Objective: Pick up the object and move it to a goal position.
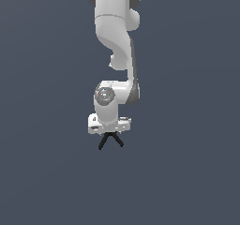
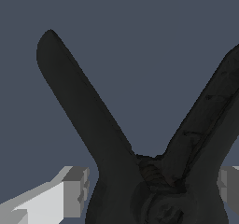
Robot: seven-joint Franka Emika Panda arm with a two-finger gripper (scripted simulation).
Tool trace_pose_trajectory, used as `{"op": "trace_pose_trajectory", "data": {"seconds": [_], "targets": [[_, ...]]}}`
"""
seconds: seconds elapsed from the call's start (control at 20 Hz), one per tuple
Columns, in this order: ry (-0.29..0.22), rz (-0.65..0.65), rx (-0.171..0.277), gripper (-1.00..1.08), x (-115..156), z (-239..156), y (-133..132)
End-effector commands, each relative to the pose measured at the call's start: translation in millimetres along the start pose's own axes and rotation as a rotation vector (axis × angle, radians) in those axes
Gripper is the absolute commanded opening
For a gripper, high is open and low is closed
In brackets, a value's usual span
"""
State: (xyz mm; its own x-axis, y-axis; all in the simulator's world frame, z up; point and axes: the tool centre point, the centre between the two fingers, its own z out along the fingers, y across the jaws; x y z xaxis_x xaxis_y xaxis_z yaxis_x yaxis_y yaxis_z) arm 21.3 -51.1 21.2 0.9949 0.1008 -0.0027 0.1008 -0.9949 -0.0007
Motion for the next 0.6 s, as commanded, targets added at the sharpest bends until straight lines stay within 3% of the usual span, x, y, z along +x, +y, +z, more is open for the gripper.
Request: {"op": "trace_pose_trajectory", "data": {"seconds": [0.0,0.55], "targets": [[0.002,0.001,-0.001,-1.00,0,-6,4],[0.002,0.001,-0.001,-1.00,-7,-79,48]]}}
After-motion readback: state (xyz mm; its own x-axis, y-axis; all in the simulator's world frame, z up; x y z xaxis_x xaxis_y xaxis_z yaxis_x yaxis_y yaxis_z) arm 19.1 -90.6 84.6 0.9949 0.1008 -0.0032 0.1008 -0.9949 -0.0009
